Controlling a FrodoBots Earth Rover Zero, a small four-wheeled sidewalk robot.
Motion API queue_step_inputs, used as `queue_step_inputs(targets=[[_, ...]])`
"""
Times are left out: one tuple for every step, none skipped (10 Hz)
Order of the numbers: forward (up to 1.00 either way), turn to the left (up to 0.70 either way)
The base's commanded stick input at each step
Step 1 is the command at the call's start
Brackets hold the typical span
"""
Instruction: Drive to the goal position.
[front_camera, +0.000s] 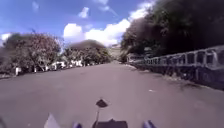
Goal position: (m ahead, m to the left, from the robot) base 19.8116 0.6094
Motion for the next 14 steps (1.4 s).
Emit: queue_step_inputs(targets=[[0.7,-0.31],[0.7,-0.33],[0.7,-0.34],[0.7,-0.35],[0.7,-0.35],[0.7,-0.35],[0.7,-0.17],[0.7,-0.13],[0.7,-0.09],[0.7,-0.05],[0.7,-0.01],[0.7,0.0],[0.7,0.0],[0.7,0.0]])
